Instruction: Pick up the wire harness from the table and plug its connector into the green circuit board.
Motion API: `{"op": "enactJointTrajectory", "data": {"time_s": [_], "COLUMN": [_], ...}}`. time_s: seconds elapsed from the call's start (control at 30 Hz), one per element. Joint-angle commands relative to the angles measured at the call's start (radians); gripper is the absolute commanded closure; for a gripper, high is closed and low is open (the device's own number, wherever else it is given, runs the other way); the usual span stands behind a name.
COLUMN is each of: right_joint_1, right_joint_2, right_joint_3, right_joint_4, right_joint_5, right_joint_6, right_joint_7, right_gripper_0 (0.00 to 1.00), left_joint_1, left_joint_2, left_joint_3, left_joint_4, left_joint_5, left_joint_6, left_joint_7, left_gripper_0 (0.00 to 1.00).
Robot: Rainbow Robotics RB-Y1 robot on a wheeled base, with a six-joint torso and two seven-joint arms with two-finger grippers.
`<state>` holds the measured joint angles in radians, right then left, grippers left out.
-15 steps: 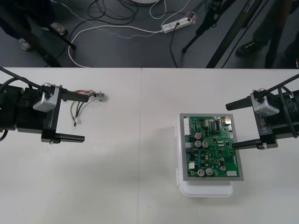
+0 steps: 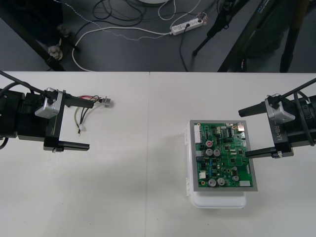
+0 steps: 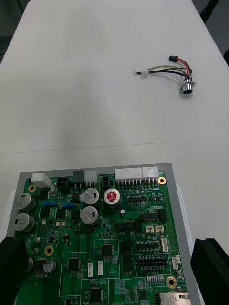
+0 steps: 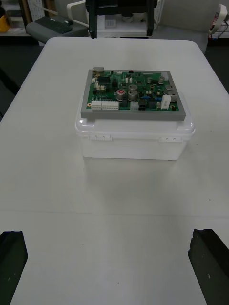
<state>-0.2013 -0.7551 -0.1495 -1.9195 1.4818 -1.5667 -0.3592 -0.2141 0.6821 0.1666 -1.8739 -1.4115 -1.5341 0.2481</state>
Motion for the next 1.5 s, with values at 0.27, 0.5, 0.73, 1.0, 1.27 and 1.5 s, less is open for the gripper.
{"op": "enactJointTrajectory", "data": {"time_s": [0.27, 0.5, 0.73, 1.0, 1.27, 1.5], "right_joint_1": [0.003, 0.003, 0.003, 0.003, 0.003, 0.003], "right_joint_2": [-0.035, -0.035, -0.035, -0.035, -0.035, -0.035], "right_joint_3": [-0.033, -0.033, -0.033, -0.033, -0.033, -0.033], "right_joint_4": [-0.030, -0.030, -0.030, -0.030, -0.030, -0.030], "right_joint_5": [0.003, 0.003, 0.003, 0.003, 0.003, 0.003], "right_joint_6": [-0.004, -0.004, -0.004, -0.004, -0.004, -0.004], "right_joint_7": [-0.018, -0.018, -0.018, -0.018, -0.018, -0.018], "right_gripper_0": [0.00, 0.00, 0.00, 0.00, 0.00, 0.00], "left_joint_1": [0.021, 0.021, 0.021, 0.021, 0.021, 0.021], "left_joint_2": [-0.009, -0.009, -0.009, -0.009, -0.009, -0.009], "left_joint_3": [-0.016, -0.016, -0.016, -0.016, -0.016, -0.016], "left_joint_4": [-0.025, -0.025, -0.025, -0.025, -0.025, -0.025], "left_joint_5": [0.005, 0.005, 0.005, 0.005, 0.005, 0.005], "left_joint_6": [-0.037, -0.037, -0.037, -0.037, -0.037, -0.037], "left_joint_7": [0.049, 0.049, 0.049, 0.049, 0.049, 0.049], "left_gripper_0": [0.00, 0.00, 0.00, 0.00, 0.00, 0.00]}}
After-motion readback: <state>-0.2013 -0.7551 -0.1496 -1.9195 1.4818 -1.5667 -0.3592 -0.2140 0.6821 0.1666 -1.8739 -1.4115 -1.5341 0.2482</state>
